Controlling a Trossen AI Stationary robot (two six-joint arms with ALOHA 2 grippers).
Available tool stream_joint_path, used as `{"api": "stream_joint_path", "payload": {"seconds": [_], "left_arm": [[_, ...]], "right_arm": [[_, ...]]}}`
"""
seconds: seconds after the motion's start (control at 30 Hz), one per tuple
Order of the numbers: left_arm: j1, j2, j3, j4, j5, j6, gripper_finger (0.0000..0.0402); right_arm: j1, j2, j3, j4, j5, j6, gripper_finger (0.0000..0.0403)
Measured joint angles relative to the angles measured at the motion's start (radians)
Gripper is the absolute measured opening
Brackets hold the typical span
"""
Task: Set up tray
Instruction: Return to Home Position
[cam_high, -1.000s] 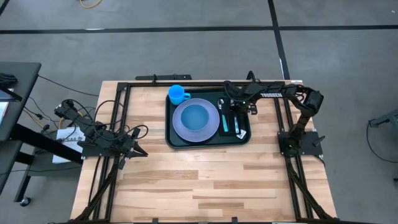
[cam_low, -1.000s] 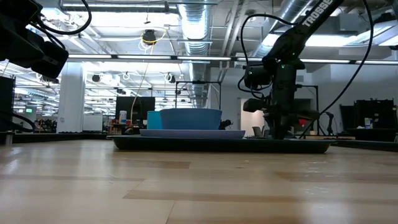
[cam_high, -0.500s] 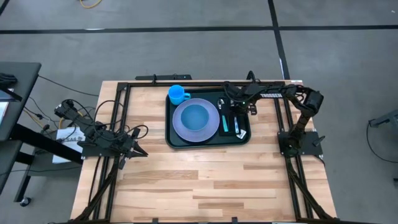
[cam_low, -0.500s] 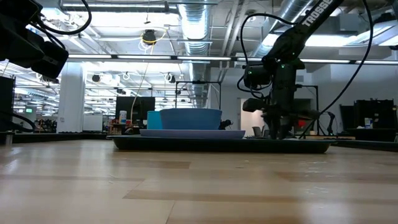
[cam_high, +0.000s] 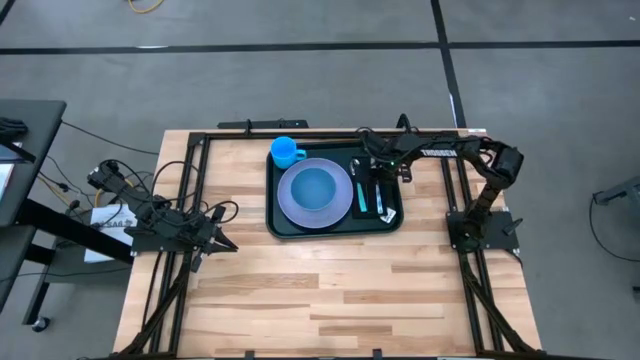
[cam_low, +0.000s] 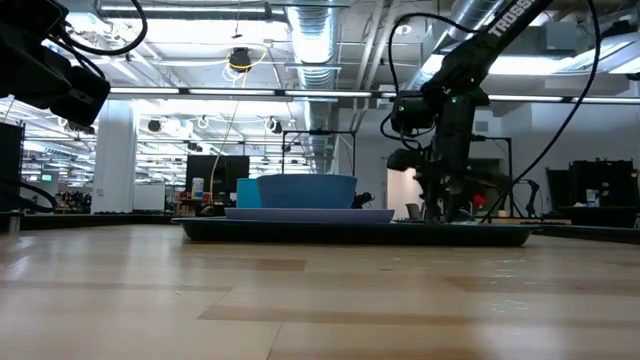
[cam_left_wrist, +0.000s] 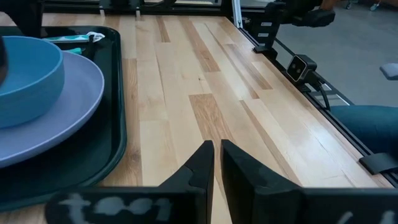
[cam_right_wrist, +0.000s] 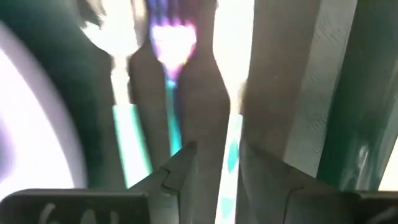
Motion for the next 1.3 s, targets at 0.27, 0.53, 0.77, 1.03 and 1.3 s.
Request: {"api": "stream_joint_path", "payload": {"seconds": [0.27, 0.53, 0.77, 1.03, 1.3], "left_arm": [[0.000, 0.000, 0.000, 0.000, -0.001, 0.000, 0.0015], [0.000, 0.000, 0.000, 0.002, -0.018, 0.000, 0.0015], [0.000, 0.000, 0.000, 0.041, -0.186, -0.022, 0.0015], [0.000, -0.005, -0.043, 0.161, -0.357, 0.087, 0.0015], [-0.019, -0.011, -0.124, 0.301, -0.253, 0.123, 0.0015]], "right_arm": [[-0.001, -0.064, 0.062, -0.100, 0.001, -0.026, 0.0113], [-0.001, -0.219, 0.112, -0.281, 0.007, -0.037, 0.0113], [0.065, -0.412, 0.138, -0.234, -0.015, -0.081, 0.0113], [0.260, -0.563, 0.139, -0.137, -0.052, -0.126, 0.0113], [0.389, -0.589, 0.139, -0.130, -0.046, 0.044, 0.0113]]}}
